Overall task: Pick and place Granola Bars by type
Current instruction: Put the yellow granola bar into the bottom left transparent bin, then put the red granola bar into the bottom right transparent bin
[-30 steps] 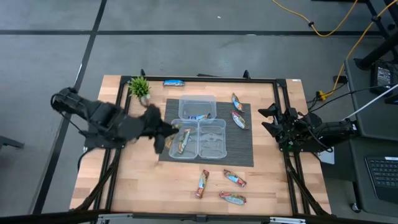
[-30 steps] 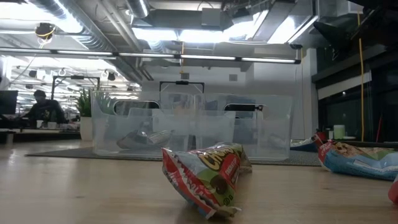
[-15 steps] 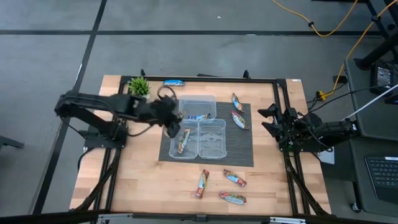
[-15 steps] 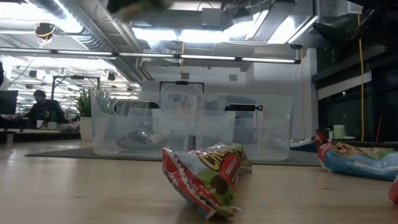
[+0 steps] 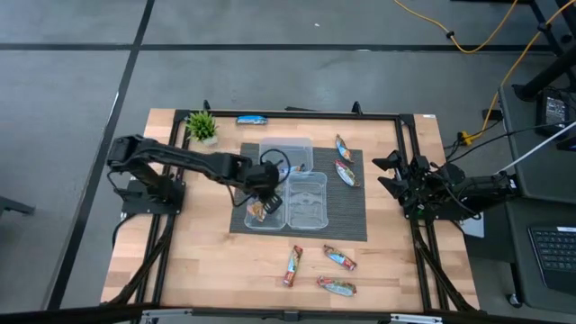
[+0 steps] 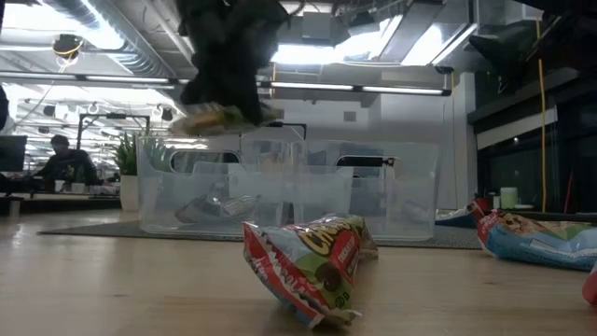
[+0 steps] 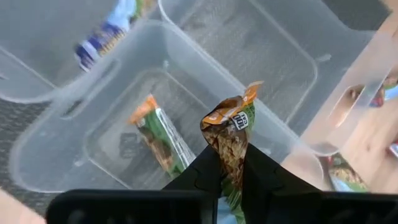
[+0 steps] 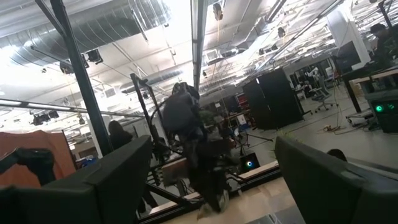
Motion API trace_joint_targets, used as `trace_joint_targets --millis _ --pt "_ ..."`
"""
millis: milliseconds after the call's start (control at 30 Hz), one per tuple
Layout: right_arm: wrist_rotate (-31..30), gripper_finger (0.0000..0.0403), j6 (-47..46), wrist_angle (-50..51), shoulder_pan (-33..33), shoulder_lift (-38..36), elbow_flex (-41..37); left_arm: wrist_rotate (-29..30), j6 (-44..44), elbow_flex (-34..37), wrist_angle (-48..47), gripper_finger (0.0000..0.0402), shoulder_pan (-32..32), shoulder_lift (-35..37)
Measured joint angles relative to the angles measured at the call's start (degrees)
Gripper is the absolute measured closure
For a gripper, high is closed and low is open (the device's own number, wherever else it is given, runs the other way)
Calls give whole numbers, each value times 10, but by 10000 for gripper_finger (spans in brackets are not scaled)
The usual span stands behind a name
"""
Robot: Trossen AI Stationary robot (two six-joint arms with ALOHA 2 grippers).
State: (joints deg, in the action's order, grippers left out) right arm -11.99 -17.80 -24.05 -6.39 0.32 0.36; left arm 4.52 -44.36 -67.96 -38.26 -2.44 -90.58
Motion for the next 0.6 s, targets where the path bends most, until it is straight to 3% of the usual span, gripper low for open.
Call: trace_joint_targets --millis 267,600 --pt "0 59 0 0 0 0 0 -29 17 -1 12 300 4 -18" --pt "0 59 0 0 0 0 0 -18 17 -49 11 212 -2 30"
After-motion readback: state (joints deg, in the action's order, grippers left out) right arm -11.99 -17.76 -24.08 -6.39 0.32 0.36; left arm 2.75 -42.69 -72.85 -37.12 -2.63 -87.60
